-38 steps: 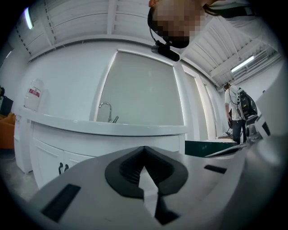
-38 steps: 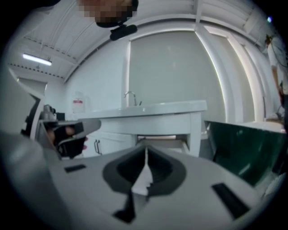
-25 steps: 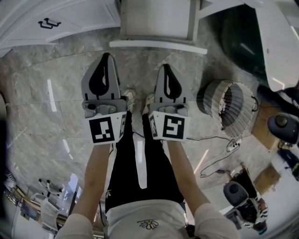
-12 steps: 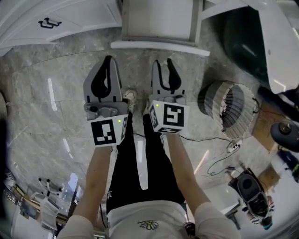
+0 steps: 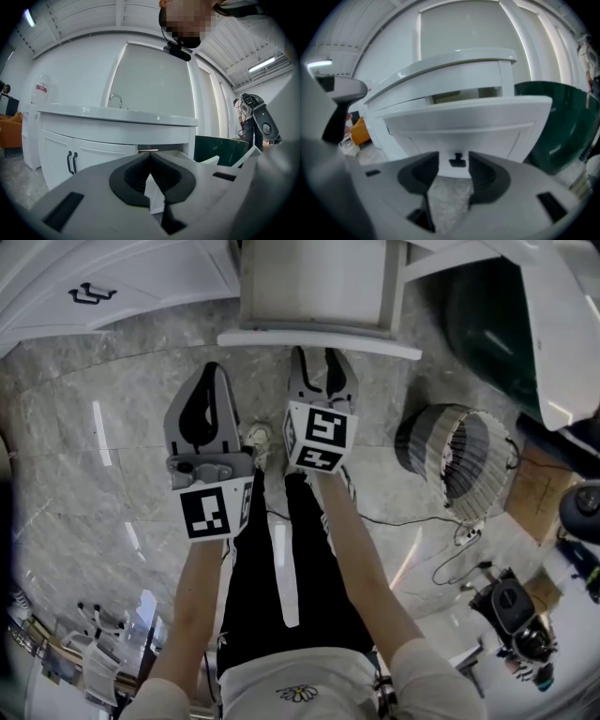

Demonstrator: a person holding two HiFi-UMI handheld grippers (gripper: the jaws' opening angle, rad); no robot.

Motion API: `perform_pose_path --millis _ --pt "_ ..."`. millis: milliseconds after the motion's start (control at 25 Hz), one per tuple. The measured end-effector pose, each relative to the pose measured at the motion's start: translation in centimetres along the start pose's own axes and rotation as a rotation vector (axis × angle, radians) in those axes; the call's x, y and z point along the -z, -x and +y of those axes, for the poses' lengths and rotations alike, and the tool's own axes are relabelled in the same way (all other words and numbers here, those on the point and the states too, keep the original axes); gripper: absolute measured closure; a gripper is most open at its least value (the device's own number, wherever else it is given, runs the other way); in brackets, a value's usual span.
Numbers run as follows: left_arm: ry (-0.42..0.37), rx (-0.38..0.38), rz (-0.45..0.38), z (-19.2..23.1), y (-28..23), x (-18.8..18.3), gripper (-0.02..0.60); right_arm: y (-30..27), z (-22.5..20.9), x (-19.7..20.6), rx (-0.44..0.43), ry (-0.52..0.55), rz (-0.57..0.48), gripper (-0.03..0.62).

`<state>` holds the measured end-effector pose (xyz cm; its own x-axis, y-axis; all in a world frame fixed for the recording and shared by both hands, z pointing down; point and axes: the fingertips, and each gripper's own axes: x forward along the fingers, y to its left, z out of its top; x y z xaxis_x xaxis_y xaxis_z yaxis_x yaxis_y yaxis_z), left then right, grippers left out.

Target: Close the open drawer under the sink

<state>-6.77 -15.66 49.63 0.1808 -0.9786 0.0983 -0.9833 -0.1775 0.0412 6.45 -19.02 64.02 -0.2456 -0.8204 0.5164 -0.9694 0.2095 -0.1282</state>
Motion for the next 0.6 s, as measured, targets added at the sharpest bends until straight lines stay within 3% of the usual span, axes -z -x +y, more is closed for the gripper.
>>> perform_pose_path --millis 480,600 --pt "0.017 -0.007 0.01 0.7 -0.3 0.5 0.56 -2.0 -0.3 1.6 0.064 0.009 0.038 0.396" --pt "0.022 -0.005 0.018 0.9 -0.2 0.7 0.56 -2.2 -0.6 1.4 0.099 0.019 0.038 0.448"
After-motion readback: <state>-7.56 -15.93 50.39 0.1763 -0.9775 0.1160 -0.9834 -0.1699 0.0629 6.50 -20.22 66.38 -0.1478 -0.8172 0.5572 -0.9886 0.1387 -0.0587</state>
